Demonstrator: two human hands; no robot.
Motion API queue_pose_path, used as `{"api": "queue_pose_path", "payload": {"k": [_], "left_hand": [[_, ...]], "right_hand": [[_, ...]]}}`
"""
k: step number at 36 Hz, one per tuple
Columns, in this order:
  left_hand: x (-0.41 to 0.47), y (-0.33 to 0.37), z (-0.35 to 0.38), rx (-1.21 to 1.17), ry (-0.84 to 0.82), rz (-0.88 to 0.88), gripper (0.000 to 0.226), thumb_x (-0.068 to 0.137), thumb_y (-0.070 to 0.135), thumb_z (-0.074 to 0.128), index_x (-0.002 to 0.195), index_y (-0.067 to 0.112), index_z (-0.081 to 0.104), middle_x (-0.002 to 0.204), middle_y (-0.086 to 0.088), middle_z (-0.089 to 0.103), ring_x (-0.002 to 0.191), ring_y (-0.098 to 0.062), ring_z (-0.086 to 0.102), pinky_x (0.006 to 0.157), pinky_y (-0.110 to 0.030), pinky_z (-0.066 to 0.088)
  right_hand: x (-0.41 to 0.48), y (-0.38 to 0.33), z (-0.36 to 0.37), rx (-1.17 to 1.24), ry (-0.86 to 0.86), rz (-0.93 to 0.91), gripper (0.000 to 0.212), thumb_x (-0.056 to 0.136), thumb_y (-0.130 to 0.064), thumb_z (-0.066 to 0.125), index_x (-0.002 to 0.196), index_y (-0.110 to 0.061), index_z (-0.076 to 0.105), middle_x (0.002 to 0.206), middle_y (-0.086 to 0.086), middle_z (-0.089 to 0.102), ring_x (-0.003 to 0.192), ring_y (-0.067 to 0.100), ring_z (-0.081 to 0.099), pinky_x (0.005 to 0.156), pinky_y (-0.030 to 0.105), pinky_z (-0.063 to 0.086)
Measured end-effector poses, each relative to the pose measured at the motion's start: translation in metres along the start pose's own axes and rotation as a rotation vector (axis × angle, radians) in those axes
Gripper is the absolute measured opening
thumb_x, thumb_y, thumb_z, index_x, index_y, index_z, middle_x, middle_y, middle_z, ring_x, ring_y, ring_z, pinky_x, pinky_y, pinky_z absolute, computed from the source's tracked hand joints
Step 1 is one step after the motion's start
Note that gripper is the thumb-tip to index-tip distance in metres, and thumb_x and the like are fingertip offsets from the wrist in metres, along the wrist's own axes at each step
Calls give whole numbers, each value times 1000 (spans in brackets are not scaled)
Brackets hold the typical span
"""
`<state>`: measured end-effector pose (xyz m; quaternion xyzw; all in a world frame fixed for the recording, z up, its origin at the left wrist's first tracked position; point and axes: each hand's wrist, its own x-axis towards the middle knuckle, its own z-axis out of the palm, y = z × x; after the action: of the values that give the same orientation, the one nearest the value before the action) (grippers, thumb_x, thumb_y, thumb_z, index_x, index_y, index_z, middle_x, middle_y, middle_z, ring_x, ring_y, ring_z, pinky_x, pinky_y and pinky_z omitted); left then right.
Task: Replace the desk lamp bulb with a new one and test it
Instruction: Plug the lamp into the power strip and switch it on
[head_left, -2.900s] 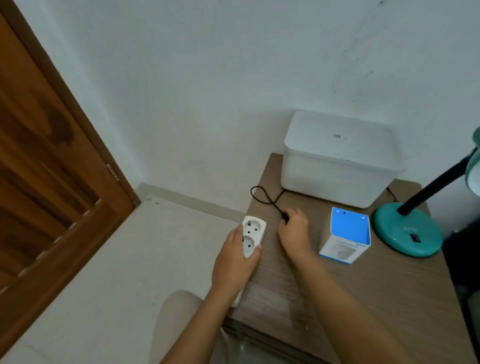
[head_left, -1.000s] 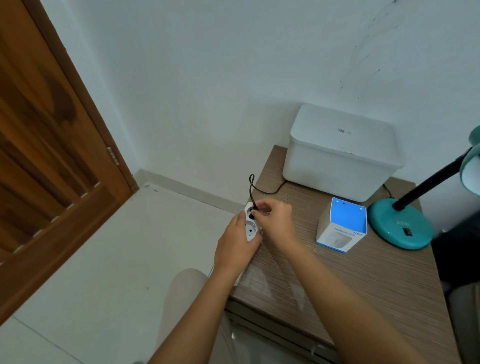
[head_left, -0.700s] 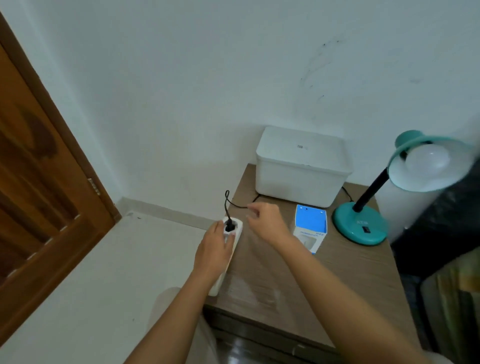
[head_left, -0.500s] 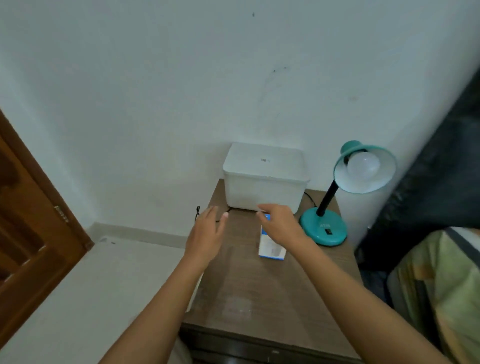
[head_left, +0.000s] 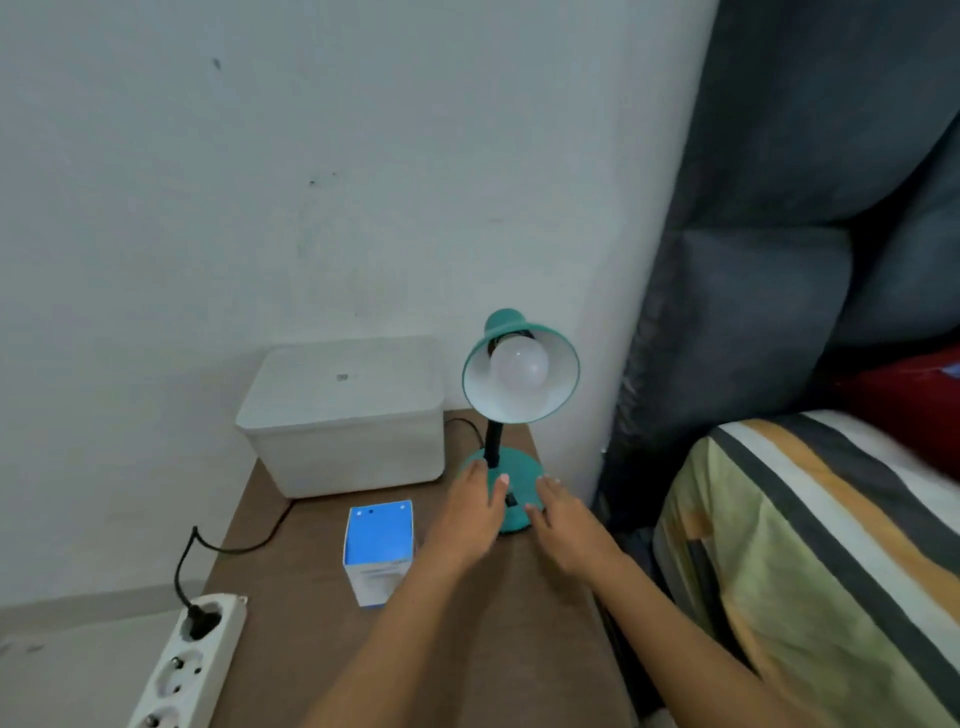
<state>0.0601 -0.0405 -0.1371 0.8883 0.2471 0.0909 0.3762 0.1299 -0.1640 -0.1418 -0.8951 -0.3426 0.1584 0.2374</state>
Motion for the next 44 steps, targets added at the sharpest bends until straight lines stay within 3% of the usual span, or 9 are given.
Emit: {"api": "queue_pose_path", "payload": {"k": [5, 9, 11, 17, 20, 23, 44], "left_hand": [[16, -30, 39, 25, 74, -112, 53, 97, 34, 37, 139, 1, 32, 147, -18, 33, 137, -28, 31, 114, -37, 26], [21, -52, 55, 71, 71, -175, 66, 98, 38, 35, 148, 3, 11, 158, -14, 7, 146, -24, 9, 118, -35, 12], [23, -58, 59, 90, 95, -173, 69, 97, 42, 34, 148, 6, 7, 159, -12, 2, 147, -23, 6, 117, -34, 11], [26, -71, 65, 167, 148, -116, 74, 95, 52, 30, 149, 11, 3, 160, -8, 3, 147, -21, 6, 118, -34, 9], [24, -76, 68, 191, 174, -96, 86, 83, 67, 13, 149, 13, 1, 160, -6, 4, 147, -19, 5, 116, -29, 4], [24, -79, 71, 225, 196, -84, 92, 77, 68, 3, 149, 12, 2, 160, -6, 3, 147, -17, 3, 116, -28, 2], [26, -85, 72, 265, 170, -40, 85, 83, 64, 4, 149, 11, -1, 160, -6, 0, 147, -16, -2, 119, -31, -1]], "right_hand": [[24, 22, 21, 55, 17, 39, 57, 100, -29, 34, 147, -2, 17, 157, 15, 15, 146, 23, 14, 117, 26, 8], [41, 22, 37, 129, 62, 58, 61, 99, -31, 36, 148, -2, 13, 159, 13, 8, 147, 22, 9, 117, 26, 5], [48, 20, 44, 160, 103, 73, 62, 98, -33, 37, 147, -2, 13, 159, 14, 6, 147, 23, 7, 117, 27, 5], [54, 18, 63, 193, 210, 86, 63, 98, -34, 36, 148, -6, 10, 160, 10, 1, 147, 21, 0, 115, 24, -2], [54, 19, 67, 198, 238, 82, 64, 98, -35, 35, 149, -7, 9, 160, 8, 0, 147, 20, -1, 113, 23, -3], [54, 21, 69, 153, 251, 73, 64, 98, -35, 35, 149, -7, 9, 160, 8, 1, 147, 19, 1, 114, 23, 0], [52, 21, 69, 152, 186, 97, 60, 99, -37, 26, 150, -14, 4, 160, -1, -7, 147, 14, -3, 120, 34, 9]]}}
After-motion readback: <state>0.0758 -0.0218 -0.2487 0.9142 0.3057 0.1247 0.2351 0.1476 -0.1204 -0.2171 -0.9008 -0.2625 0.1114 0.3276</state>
